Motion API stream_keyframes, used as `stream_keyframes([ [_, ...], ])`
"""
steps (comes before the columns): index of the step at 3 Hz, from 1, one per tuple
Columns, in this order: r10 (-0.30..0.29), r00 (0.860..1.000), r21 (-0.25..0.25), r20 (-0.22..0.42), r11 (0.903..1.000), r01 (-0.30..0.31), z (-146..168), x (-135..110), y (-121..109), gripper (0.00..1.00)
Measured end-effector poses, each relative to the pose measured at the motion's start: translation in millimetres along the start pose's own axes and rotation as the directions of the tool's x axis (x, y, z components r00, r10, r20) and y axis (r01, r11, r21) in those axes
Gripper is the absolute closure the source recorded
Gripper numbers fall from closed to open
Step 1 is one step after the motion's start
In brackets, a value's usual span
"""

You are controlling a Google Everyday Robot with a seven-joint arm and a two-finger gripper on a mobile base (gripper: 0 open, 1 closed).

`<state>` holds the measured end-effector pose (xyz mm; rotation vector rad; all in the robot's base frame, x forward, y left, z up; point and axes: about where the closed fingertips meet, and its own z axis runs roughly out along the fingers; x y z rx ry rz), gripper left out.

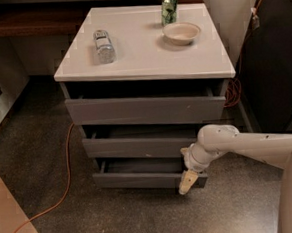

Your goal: Place blue plastic bottle into bottom drawer

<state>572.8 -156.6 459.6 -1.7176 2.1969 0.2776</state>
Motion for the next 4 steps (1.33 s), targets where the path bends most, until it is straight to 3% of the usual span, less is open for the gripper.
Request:
stream_keyframes([
  [2,-0.074,0.997,0.037,0.025,0.9967,0.073,68,33,-30,0.0],
  [4,-0.138,0.99,0.019,0.025,0.9903,0.137,135,76,-55,0.0],
])
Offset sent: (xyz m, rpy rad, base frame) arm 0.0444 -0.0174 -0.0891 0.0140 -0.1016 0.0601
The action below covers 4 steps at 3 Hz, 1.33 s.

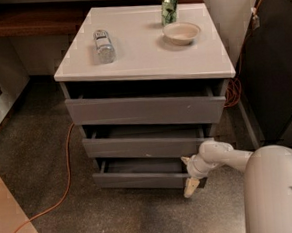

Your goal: Place blue plastic bottle into bottom drawer

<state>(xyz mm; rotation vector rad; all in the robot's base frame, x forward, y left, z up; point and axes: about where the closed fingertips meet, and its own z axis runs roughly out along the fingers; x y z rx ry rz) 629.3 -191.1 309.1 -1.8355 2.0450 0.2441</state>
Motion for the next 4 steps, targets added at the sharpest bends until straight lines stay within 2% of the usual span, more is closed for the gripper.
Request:
stream_keyframes([
  [1,-0.036,0.999,-0.005,0.015,0.9993,0.036,27,12,-6,0.0],
  [2,-0.067,0.997,0.022,0.038,0.9976,0.066,51,20,-21,0.0],
  [4,-0.073,0.996,0.045,0.058,0.9965,0.071,96,37,-35,0.0],
])
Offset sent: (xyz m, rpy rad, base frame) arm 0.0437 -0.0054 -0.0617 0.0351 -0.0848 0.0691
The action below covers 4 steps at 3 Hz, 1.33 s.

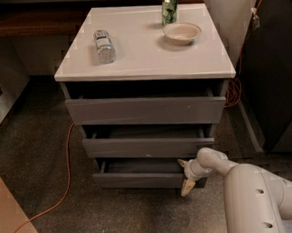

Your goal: Place blue plastic bottle into bottom drawer

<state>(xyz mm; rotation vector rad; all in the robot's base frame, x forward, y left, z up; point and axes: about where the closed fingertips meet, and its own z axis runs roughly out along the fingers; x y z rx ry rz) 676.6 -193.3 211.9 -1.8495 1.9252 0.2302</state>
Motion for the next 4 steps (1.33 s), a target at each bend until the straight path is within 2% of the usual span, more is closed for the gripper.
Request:
stream_keyframes([
  [2,0.035,0.999,0.03,-0.002,0.9989,-0.035,33,13,-13,0.02],
  [4,0.104,0.994,0.03,-0.029,0.9942,-0.103,32,14,-7,0.48],
])
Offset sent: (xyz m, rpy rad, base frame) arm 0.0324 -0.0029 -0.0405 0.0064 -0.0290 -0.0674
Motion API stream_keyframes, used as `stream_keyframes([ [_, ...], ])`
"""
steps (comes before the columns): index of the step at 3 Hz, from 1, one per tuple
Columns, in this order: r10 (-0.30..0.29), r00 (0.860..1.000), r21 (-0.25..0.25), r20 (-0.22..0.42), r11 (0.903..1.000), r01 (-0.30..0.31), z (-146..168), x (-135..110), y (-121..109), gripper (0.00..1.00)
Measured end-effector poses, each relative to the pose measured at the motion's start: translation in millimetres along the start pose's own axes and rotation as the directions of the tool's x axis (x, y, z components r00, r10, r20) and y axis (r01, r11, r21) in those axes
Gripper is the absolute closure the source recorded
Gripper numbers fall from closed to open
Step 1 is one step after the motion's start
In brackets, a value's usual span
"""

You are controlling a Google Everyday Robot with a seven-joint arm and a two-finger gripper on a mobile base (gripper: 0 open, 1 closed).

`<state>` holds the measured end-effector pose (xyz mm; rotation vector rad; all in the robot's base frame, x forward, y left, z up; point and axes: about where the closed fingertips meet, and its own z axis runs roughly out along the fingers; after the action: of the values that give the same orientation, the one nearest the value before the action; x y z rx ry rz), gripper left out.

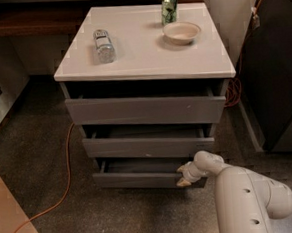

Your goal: Place blue plastic bottle into bottom drawer

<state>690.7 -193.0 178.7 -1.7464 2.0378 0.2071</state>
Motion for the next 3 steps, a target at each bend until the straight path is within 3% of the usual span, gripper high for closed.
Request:
stream_keyframes([
  [1,0.028,1.0,0.0,-0.013,0.9996,-0.028,-4,-1,17,0.72],
  [2,0.051,0.998,-0.01,-0.023,0.9986,-0.051,-4,-5,50,0.95],
  [3,0.083,0.996,-0.005,-0.034,0.9965,-0.084,-7,-8,83,1.0],
])
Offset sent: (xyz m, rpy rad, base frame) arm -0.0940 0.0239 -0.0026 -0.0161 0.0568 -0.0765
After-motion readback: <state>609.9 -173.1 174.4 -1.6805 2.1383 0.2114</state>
